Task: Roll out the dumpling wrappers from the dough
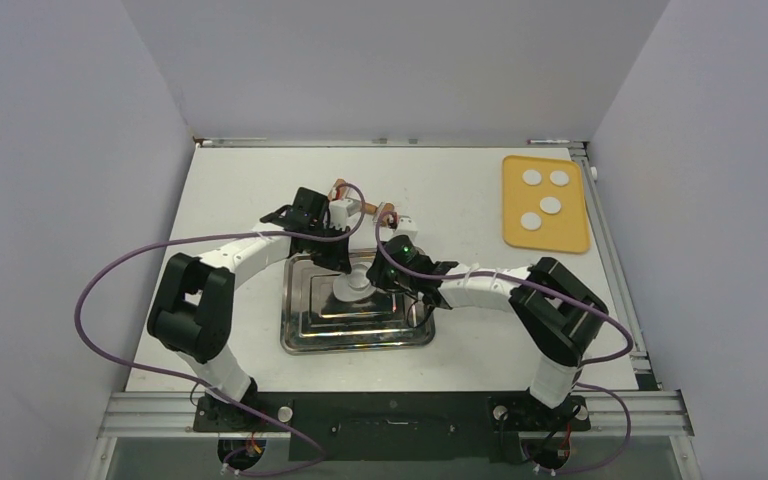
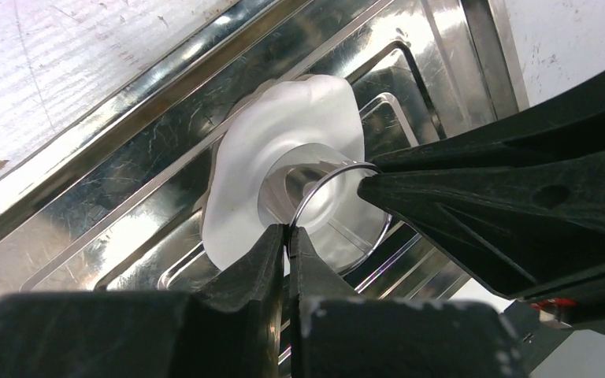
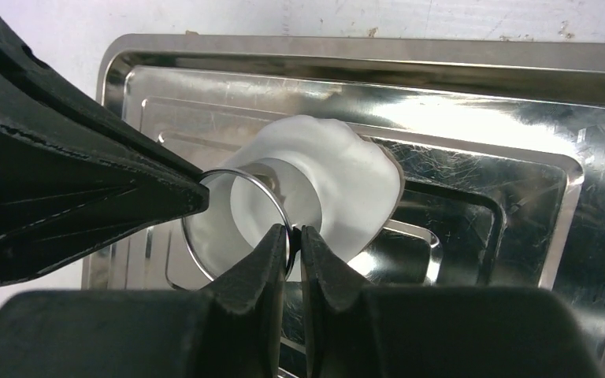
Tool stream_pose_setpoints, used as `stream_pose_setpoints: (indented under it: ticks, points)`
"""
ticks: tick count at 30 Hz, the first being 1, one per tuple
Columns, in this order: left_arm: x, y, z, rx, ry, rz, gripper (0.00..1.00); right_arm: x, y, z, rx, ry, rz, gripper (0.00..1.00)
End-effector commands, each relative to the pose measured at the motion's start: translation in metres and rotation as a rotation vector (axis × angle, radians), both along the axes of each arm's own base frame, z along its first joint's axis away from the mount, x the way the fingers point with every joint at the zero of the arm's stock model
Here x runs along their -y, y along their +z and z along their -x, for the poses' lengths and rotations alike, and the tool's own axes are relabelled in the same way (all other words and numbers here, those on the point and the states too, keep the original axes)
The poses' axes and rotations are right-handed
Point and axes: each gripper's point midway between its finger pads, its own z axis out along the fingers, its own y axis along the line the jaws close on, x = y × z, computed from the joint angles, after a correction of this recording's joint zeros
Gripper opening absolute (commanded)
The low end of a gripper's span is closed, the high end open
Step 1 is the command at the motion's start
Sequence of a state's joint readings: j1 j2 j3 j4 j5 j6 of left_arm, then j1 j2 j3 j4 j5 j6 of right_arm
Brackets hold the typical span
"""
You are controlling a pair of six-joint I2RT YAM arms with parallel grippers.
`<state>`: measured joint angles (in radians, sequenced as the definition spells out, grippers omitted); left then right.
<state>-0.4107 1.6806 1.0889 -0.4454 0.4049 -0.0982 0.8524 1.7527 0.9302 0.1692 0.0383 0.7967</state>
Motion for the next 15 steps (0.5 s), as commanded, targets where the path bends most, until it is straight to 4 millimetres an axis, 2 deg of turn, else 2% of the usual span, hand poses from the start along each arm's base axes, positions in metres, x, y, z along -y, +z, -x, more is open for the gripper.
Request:
stream_pose_setpoints:
  ticks: [1,6,15]
  points:
    - [0.013,0.008,0.006,-0.027,-0.032,0.071,0.00,-0.003,0.002,-0.012,0.027,-0.012,0.028,0.09]
    - [0.010,-0.003,0.007,-0.034,-0.029,0.051,0.00,-0.005,-0.008,-0.013,0.014,0.001,0.045,0.09]
    - [-0.005,-0.049,0.021,-0.117,-0.062,-0.053,0.00,0.001,-0.045,-0.001,-0.050,0.012,0.120,0.09]
